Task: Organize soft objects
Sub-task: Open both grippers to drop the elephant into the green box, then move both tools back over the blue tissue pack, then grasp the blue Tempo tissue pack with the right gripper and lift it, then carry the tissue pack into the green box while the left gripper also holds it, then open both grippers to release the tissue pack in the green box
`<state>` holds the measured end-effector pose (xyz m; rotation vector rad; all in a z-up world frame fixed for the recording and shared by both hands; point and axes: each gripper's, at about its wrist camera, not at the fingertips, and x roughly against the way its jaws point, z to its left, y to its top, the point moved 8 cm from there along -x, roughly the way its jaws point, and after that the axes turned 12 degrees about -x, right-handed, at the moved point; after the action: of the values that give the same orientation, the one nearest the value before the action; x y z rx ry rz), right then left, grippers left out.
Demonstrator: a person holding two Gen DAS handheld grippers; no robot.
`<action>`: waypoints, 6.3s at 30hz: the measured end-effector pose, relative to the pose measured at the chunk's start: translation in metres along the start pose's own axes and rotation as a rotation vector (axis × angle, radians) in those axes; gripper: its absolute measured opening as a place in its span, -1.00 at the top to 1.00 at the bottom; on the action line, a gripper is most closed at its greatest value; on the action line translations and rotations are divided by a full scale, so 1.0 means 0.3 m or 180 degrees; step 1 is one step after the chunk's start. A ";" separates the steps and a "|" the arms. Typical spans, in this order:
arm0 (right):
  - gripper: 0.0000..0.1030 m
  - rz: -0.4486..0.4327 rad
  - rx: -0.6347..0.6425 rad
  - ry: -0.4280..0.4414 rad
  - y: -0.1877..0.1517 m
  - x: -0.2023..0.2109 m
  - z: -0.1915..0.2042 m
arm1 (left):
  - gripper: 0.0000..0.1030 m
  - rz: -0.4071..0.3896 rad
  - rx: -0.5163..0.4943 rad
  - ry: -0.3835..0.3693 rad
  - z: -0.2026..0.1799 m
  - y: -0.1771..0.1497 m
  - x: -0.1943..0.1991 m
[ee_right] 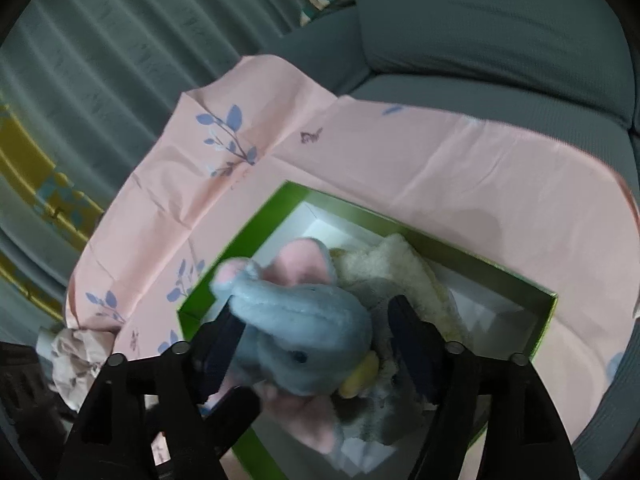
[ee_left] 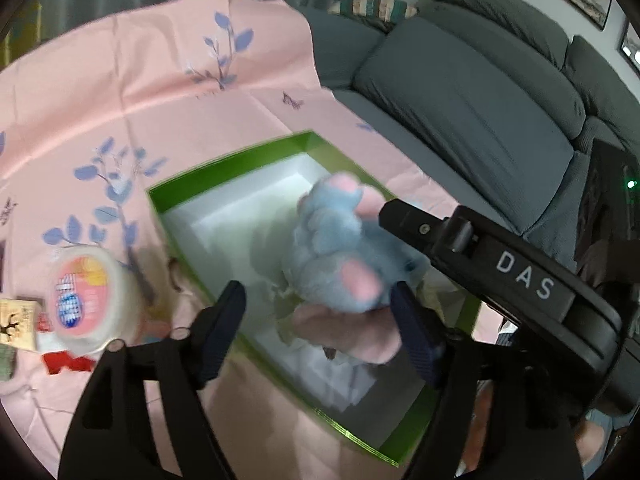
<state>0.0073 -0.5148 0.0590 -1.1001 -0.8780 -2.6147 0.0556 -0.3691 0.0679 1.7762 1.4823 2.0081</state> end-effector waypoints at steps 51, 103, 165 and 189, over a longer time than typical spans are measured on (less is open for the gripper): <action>-0.88 0.1557 0.1771 0.0613 -0.971 -0.113 0.909 | -0.92 -0.0091 0.1930 0.1522 0.760 -0.889 0.744; -0.19 0.2257 0.2374 0.0007 -1.196 -0.033 0.440 | -0.89 0.0189 0.1954 0.1566 0.674 -0.927 0.704; 0.21 0.0802 0.0755 0.0084 -0.202 0.109 0.057 | 0.45 0.0158 0.0016 -0.0356 -0.157 -0.128 0.013; -0.06 0.0807 0.0881 -0.0140 -0.198 0.086 0.039 | -0.13 0.0396 0.0112 -0.0301 -0.161 -0.157 0.007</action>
<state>-0.0260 -0.4582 0.0565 -1.1145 -1.0003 -2.1964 -0.0075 -0.3712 0.0442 1.9943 1.4216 1.9326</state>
